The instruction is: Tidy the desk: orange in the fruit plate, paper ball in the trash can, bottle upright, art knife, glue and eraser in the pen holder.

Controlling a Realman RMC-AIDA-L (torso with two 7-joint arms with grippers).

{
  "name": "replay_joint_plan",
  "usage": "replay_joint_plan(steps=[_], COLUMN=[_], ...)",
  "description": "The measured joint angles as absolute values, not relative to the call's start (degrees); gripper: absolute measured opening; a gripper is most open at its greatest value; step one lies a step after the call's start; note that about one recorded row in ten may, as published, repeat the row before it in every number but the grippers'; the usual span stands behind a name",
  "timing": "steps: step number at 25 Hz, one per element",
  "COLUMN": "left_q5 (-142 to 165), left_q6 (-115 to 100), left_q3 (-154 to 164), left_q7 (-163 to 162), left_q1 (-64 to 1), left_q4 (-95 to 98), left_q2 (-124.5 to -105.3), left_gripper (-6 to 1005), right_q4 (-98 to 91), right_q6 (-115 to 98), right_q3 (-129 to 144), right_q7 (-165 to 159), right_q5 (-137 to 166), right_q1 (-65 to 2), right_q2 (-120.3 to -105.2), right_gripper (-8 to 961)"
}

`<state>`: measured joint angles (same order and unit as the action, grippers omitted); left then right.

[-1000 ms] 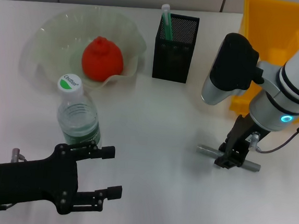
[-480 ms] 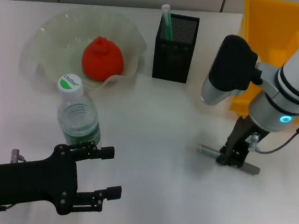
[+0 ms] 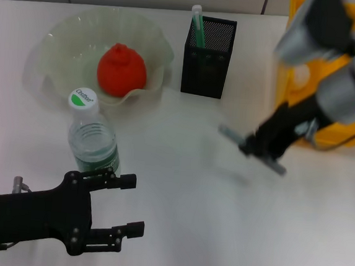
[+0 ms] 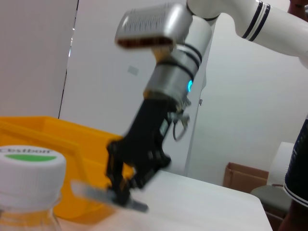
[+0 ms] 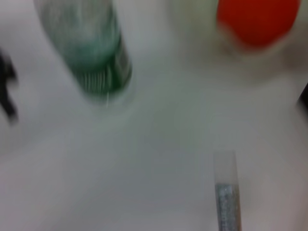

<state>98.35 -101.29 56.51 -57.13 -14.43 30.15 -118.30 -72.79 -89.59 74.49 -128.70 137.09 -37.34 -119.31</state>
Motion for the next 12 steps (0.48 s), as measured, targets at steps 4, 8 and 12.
replay_joint_plan(steps=[4,8,12], left_q5=[98.35,98.35,98.35], left_q6=[-101.33,-101.34,-101.35], left_q3=[56.52,56.52,56.52], left_q7=[-57.13,-57.13,-57.13], left_q1=[-14.53,-14.85,-15.10], left_q4=[30.15,30.14,30.06], left_q2=[-118.30,-118.37,-118.39], left_gripper=[784,784,784], right_q4=[-74.37,-67.70,-53.42], right_q6=[-87.98,-79.69,-71.50], right_q3=[66.09,58.11,56.80], right_q7=[-123.42,-110.37,-92.65], right_q5=[127.66,108.21,88.21], right_q1=[-34.88,-31.63,-31.32], right_q2=[-119.32,-119.35,-119.27], right_gripper=[136,136,135])
